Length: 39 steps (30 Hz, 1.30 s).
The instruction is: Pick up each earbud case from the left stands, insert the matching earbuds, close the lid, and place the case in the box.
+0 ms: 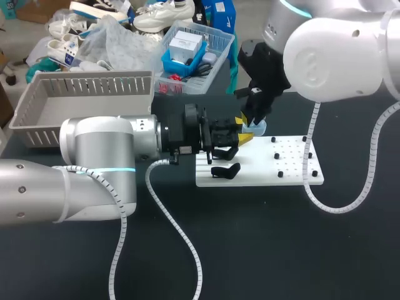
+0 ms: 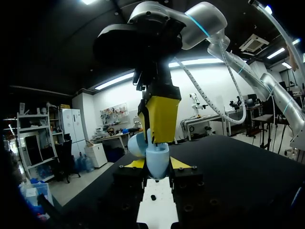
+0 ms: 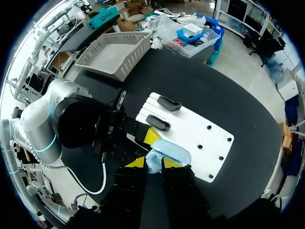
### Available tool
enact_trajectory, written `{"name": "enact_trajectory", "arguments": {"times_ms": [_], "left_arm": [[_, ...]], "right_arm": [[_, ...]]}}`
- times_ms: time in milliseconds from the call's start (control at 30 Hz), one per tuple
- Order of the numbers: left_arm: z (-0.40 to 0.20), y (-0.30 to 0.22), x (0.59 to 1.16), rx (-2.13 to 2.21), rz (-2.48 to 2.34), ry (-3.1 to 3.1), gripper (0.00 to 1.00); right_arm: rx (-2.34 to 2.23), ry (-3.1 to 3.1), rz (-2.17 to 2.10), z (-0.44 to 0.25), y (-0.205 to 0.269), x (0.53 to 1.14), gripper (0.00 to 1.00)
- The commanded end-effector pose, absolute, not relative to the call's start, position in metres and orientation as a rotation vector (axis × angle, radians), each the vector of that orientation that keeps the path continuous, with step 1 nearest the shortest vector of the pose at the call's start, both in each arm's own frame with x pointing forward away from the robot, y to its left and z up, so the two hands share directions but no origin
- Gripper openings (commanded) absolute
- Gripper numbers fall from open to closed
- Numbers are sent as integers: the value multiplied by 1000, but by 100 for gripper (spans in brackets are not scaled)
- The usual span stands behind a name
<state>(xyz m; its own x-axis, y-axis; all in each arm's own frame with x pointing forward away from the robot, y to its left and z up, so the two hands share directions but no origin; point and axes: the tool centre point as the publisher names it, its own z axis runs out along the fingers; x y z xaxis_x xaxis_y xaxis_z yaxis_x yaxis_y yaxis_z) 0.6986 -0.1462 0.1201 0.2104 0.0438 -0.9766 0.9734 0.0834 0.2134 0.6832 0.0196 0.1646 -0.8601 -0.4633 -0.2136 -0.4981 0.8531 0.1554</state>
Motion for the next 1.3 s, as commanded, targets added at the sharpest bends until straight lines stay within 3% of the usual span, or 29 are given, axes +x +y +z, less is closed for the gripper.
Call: {"name": "enact_trajectory", "arguments": {"times_ms": [33, 267, 333, 1300], "left_arm": [[120, -147, 699, 1261, -971, 1113, 0], [120, -147, 699, 1261, -971, 1113, 0], [120, -147, 699, 1261, -971, 1113, 0], [120, -147, 699, 1261, -971, 1113, 0]], "right_arm": [[-742, 2857, 308, 164, 20, 682, 0], [-744, 2854, 316, 163, 21, 681, 11], [-738, 2854, 325, 163, 20, 681, 19], [-738, 2855, 304, 165, 21, 678, 22]]}}
